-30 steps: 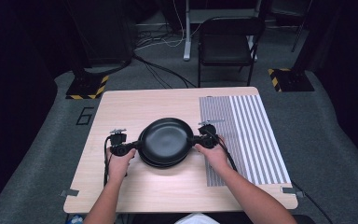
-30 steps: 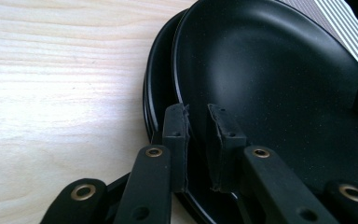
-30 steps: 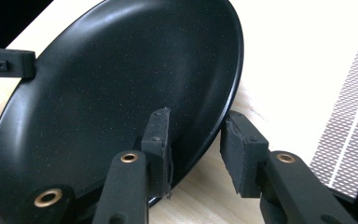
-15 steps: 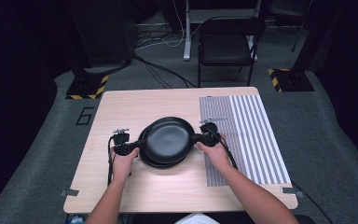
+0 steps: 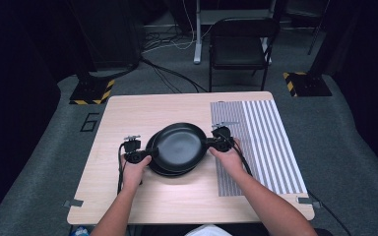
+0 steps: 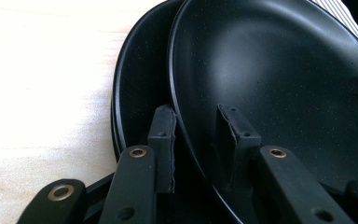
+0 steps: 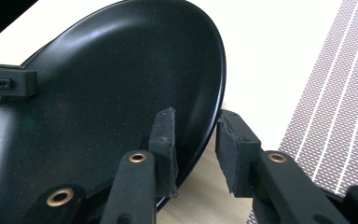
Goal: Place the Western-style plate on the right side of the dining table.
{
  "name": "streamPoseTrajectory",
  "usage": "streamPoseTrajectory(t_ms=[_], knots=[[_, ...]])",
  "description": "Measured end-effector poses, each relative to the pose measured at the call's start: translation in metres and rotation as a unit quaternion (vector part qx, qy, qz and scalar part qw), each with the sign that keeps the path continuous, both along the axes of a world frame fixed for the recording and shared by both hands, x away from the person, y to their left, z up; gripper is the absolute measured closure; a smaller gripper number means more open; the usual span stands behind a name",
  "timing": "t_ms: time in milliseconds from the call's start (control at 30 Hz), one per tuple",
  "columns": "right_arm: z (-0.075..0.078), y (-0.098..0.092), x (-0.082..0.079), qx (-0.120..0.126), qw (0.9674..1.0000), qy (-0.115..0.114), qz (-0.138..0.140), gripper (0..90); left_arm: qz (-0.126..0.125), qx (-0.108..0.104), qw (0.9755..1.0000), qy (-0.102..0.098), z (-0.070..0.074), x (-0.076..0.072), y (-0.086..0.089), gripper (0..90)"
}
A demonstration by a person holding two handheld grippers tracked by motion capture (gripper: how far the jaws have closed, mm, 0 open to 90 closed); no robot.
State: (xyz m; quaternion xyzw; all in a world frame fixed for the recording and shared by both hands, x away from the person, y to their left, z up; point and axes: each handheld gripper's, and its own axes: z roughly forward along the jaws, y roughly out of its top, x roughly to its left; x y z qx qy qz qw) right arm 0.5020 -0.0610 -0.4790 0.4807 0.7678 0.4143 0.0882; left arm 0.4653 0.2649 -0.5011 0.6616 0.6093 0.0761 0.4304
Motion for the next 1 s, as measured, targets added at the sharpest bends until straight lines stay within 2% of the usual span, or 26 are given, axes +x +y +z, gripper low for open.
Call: streamPoseTrajectory(t_ms=[200, 300, 433, 467, 633, 833, 1000], knots=[[0.000, 0.000, -0.003, -0.005, 1.0000, -0.006, 0.000, 65.6, -0.002, -0.005, 1.0000, -0.002, -0.001, -0.001, 0.001, 68.2], [0.002, -0.002, -0.008, 0.007, 0.9999, -0.003, -0.007, 63.9, -0.004, -0.008, 0.9999, -0.004, -0.001, 0.000, 0.002, 66.6], [0.002, -0.003, -0.016, 0.008, 1.0000, -0.001, -0.005, 63.7, 0.005, -0.010, 0.9999, -0.002, -0.001, -0.001, 0.001, 67.9], [0.002, -0.004, -0.021, 0.006, 1.0000, 0.007, -0.001, 63.4, 0.005, -0.006, 1.0000, -0.003, -0.001, -0.001, 0.000, 68.4], [-0.001, -0.003, -0.029, 0.016, 0.9998, 0.015, -0.002, 61.3, 0.003, -0.007, 1.0000, -0.004, -0.001, -0.001, 0.001, 68.4], [-0.004, -0.003, -0.035, 0.051, 0.9969, 0.059, -0.010, 61.4, 0.002, -0.008, 1.0000, -0.005, -0.002, -0.001, 0.001, 68.5], [-0.001, -0.001, -0.030, 0.040, 0.9968, 0.069, -0.006, 63.3, 0.004, -0.004, 1.0000, -0.007, -0.001, -0.002, 0.000, 68.3]])
